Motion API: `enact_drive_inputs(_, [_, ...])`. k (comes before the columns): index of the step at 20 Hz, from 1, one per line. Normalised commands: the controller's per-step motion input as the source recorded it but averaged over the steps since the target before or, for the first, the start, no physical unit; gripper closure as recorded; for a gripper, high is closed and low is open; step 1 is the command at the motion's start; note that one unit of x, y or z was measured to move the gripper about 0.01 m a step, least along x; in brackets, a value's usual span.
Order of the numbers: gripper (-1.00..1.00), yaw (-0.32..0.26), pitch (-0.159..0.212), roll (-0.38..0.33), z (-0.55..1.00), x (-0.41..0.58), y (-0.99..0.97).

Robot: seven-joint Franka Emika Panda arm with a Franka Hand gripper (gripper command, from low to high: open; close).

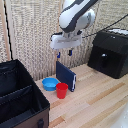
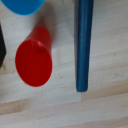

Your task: Discover the targeted book and set your gripper to the appropriate amplitude. Smoothly guide your gripper in the direction of the book and snatch it firmly. Search for the back section of the caddy. Move the held book towards the back section and lightly deposit it inside.

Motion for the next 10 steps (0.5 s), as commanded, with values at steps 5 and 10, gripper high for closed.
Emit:
enact_drive_inputs(5, [-1.00, -0.002, 0.037, -0.034, -0.20, 0.309, -0.06])
enact_drive_inputs(10, [-1.00, 0.000, 0.080, -0.058, -0.31, 0.338, 0.00])
